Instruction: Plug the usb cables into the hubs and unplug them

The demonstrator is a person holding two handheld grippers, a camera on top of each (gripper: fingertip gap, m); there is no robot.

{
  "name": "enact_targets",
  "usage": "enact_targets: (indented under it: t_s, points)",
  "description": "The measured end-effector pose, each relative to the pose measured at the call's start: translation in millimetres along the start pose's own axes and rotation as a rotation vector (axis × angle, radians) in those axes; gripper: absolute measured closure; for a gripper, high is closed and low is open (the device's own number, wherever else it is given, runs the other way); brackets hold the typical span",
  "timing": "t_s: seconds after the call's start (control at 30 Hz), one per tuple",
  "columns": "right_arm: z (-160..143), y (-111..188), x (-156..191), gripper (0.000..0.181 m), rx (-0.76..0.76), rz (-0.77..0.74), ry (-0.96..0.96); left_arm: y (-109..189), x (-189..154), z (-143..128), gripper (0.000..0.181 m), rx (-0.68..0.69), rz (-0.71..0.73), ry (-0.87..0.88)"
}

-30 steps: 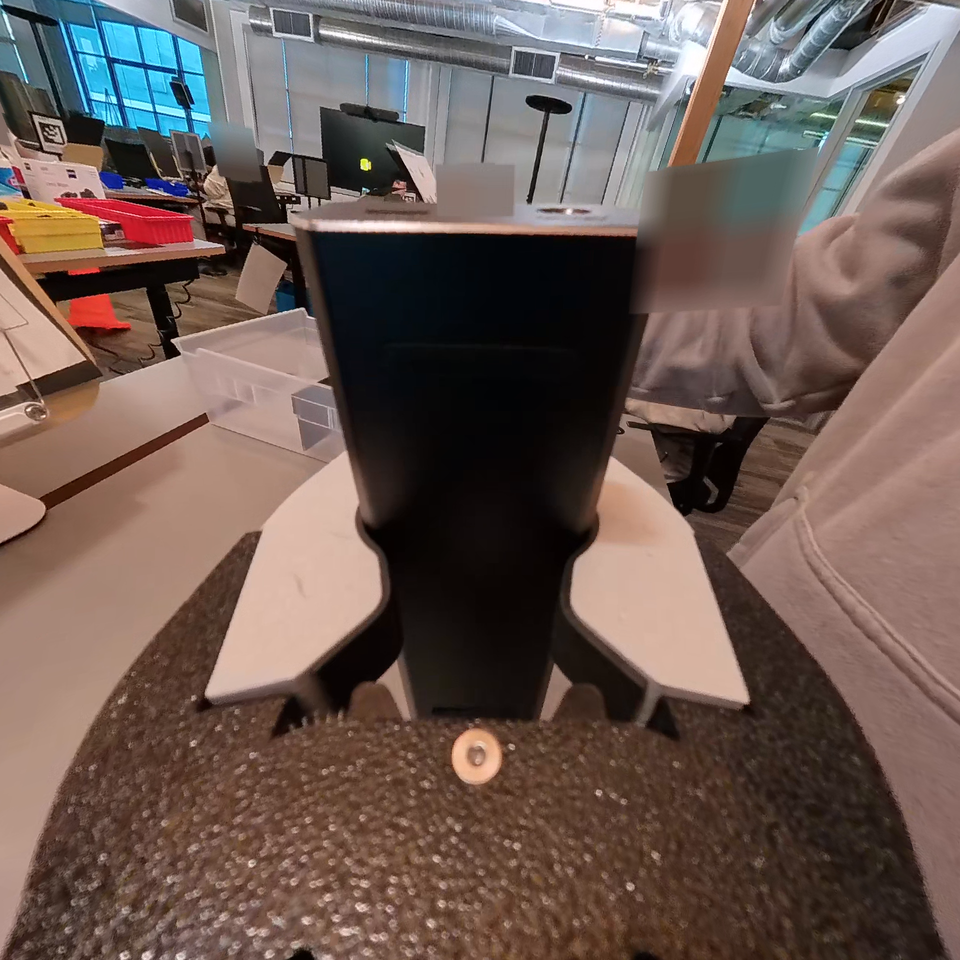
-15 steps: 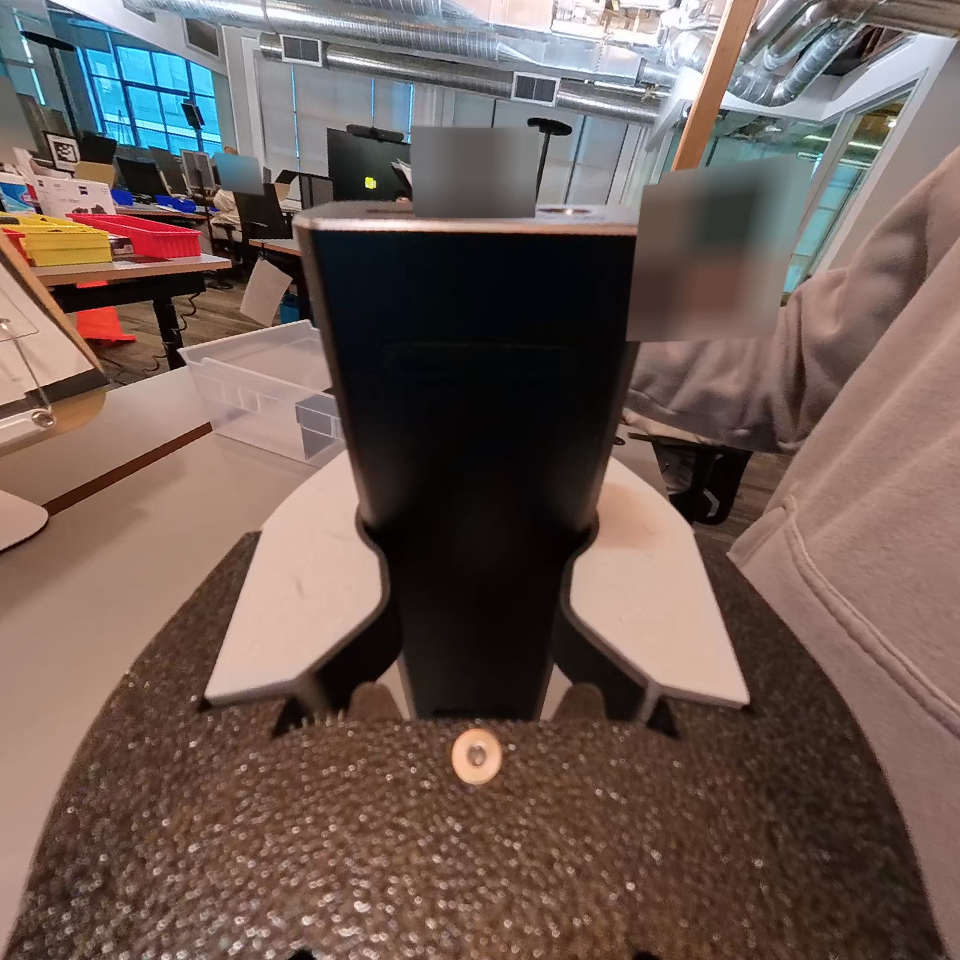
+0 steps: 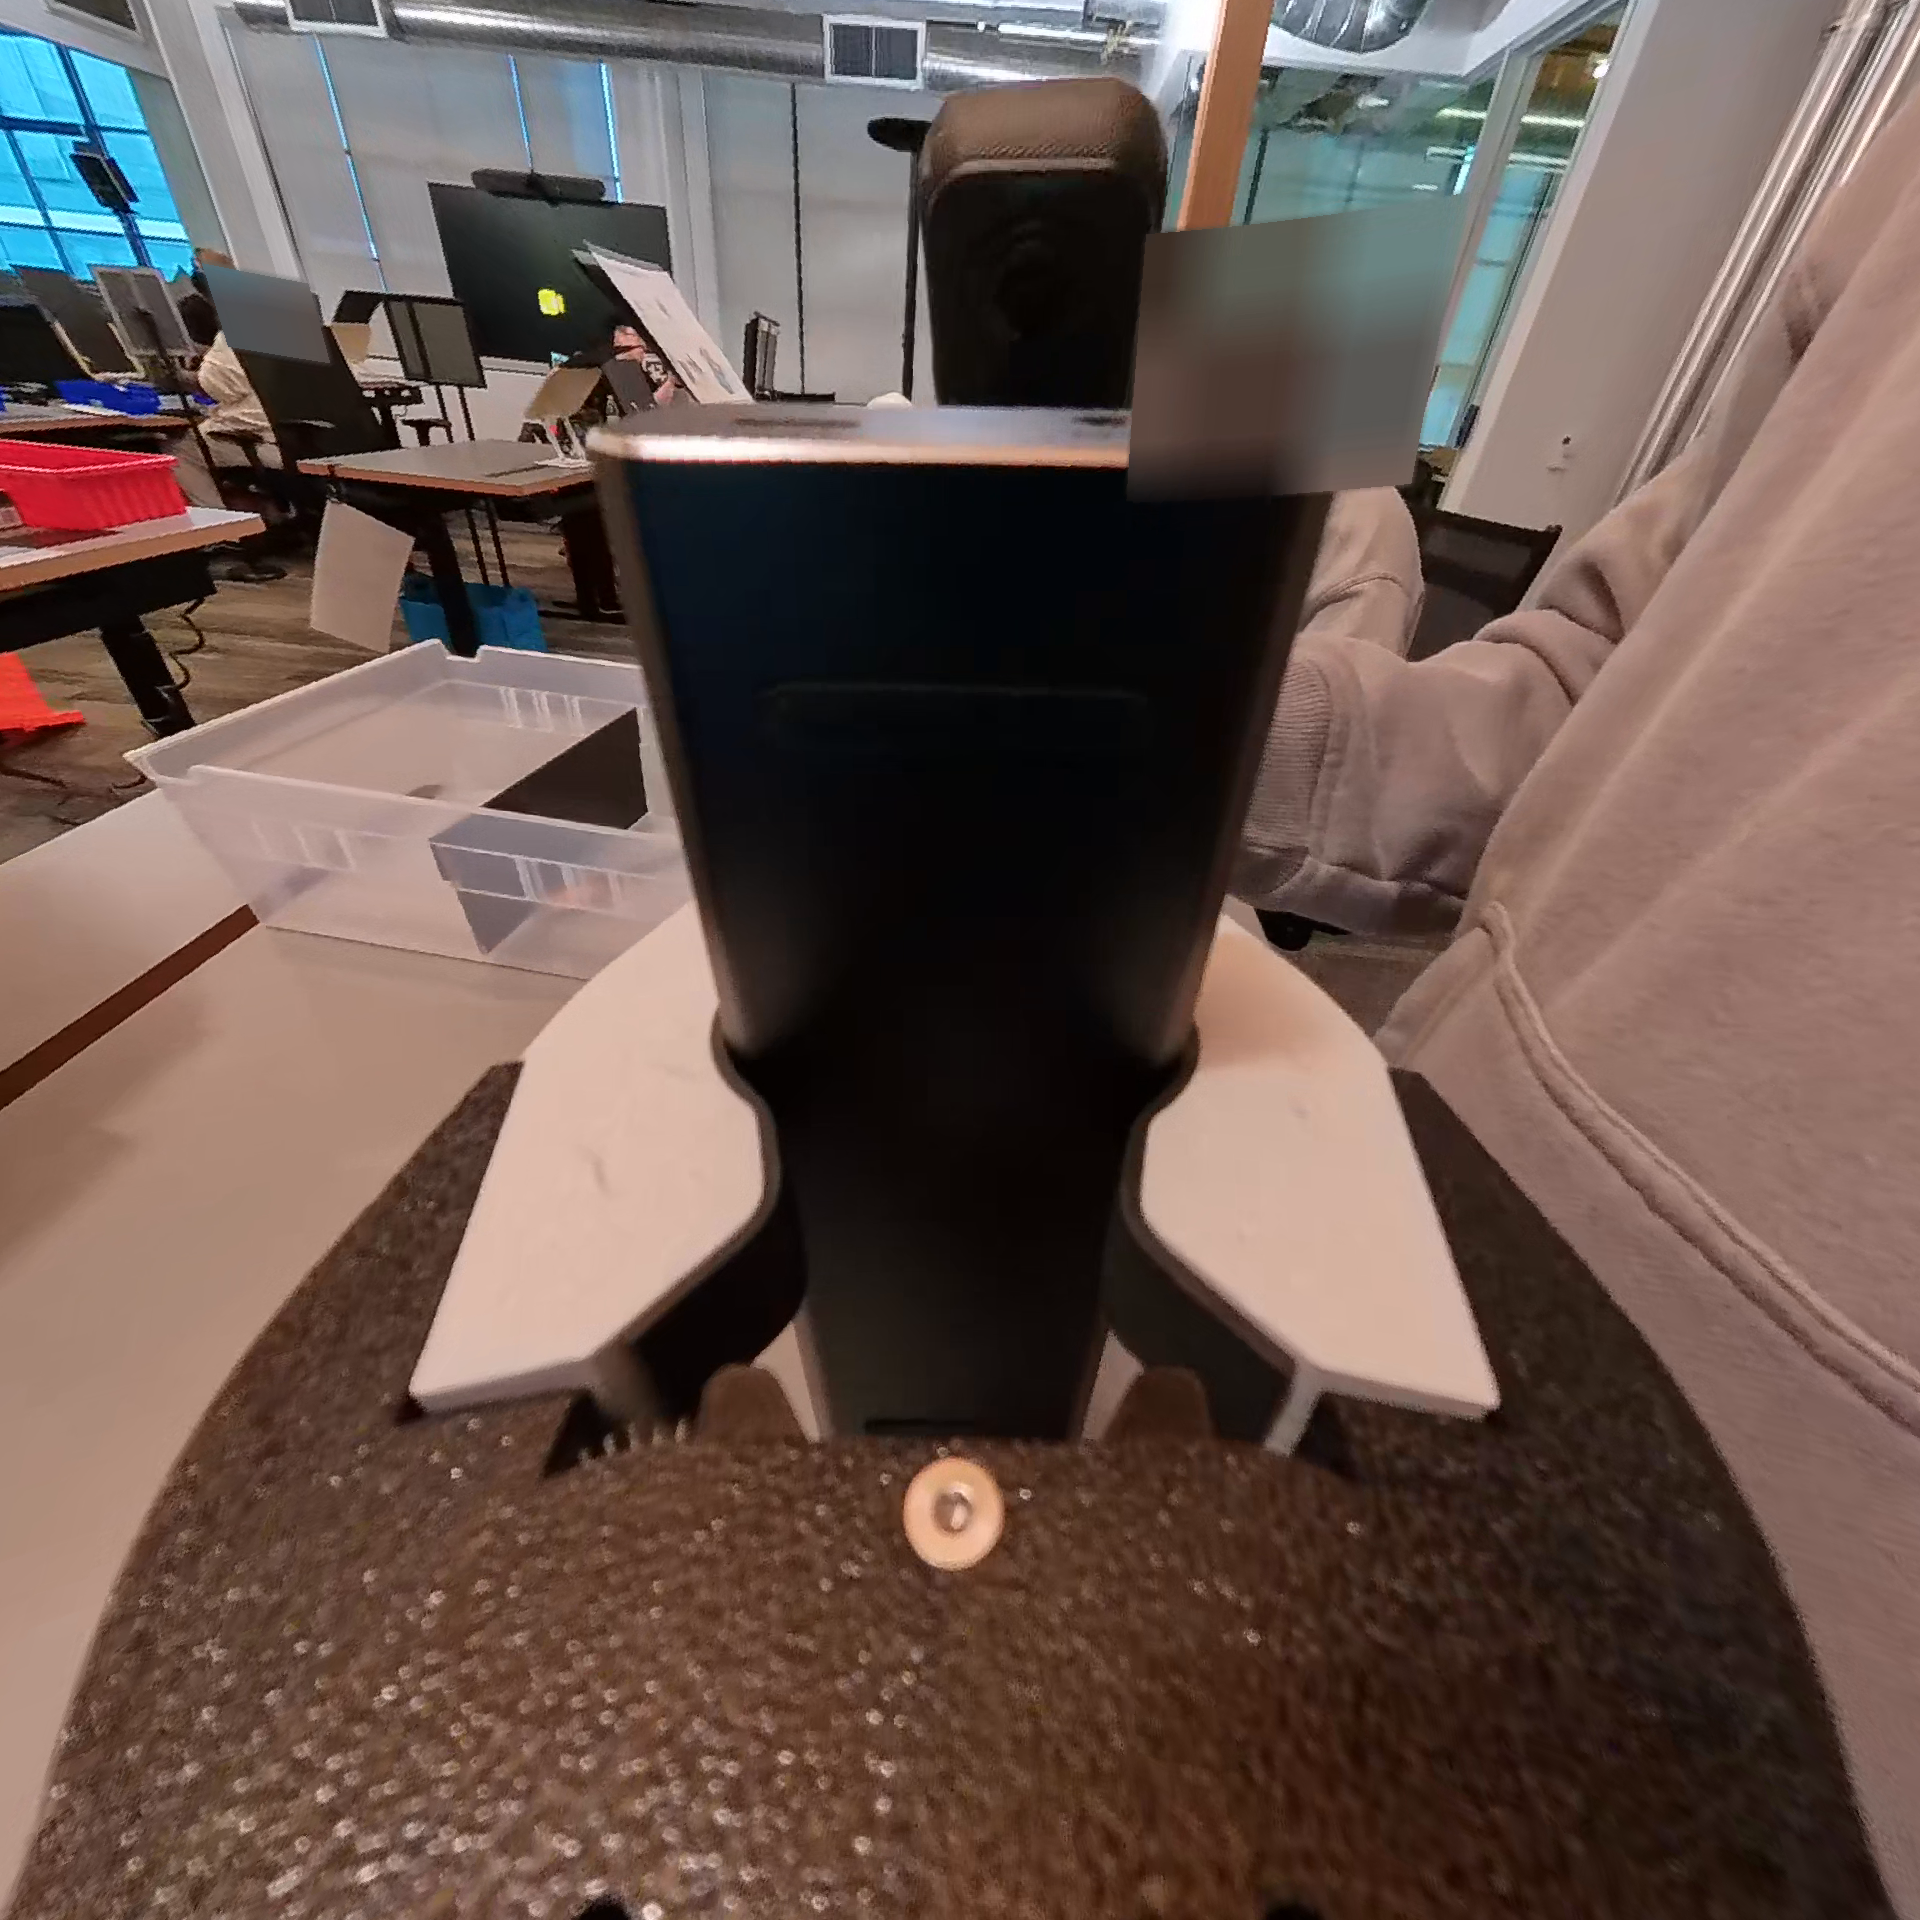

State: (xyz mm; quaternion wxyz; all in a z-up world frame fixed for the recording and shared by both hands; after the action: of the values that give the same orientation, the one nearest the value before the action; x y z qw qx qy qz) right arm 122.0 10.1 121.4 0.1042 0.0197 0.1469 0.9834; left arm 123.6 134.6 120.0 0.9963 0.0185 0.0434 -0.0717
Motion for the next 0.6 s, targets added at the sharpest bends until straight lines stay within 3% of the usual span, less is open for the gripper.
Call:
enact_targets:
  t_s: [0.33,0.6]
  points:
    - [7.7,7.4,-7.8,0.154,-0.059,0.009,-0.088,0.9,-1.3,5.6,0.110,-0.049,-0.002,-0.029]
    - [10.2,1.8,3.5,0.162,-0.120,0.020,-0.058,5.5,-4.5,6.7,0.110,-0.098,0.011,-0.024]
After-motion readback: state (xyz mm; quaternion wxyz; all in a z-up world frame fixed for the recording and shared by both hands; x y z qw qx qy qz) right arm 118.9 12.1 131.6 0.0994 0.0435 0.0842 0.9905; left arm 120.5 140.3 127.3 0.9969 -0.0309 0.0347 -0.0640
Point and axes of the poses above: each gripper's, where its closed fingertips meet, y back along the fingers, z out of its top, x = y × z across the jaws, the point moved 8 cm from there along y, back along the fingers, and after that the axes turned 13 degrees about -z, right-handed, at the moved point
